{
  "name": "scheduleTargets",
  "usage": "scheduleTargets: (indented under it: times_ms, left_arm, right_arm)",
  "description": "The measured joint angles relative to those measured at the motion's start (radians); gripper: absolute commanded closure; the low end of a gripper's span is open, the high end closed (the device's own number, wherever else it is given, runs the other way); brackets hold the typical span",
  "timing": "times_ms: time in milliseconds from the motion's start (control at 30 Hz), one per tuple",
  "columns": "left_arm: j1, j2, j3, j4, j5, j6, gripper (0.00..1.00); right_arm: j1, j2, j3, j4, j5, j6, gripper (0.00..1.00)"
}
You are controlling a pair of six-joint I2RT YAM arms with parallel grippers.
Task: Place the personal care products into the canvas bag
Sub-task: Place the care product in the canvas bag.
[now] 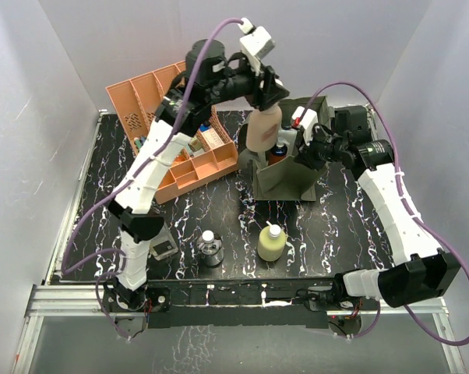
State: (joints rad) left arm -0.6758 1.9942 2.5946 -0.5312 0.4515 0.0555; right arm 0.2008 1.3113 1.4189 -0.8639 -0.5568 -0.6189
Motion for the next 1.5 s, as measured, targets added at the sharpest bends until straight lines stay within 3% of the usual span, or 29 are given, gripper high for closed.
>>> scheduleTargets:
  times_ms: [233,700,1033,1500]
  left_arm:
    - [-0.068,0.106,0.018,0.068,-0.027,-0.059,1.00]
    - [-0.063,0.165,-0.024,0.235,-0.049,-0.157,1.00]
    - [-0.088,0.289,-0.030,0.292,-0.066,-0.171,1.00]
    - [-0.118,0.340,-0.077,0.360,-0.127,-0.171,1.00]
  right_arm:
    - [0.000,-0.055,-0.069,0.018,-0.023,0.043,0.92]
    - [-0.001,-0.150,-0.176,0.052,-0.034,0.103,0.92]
    - [-0.001,-0.161,-0.192,0.074,-0.037,0.122,0.92]
    - [-0.001,-0.161,-0.192,0.082,-0.033,0.151,0.92]
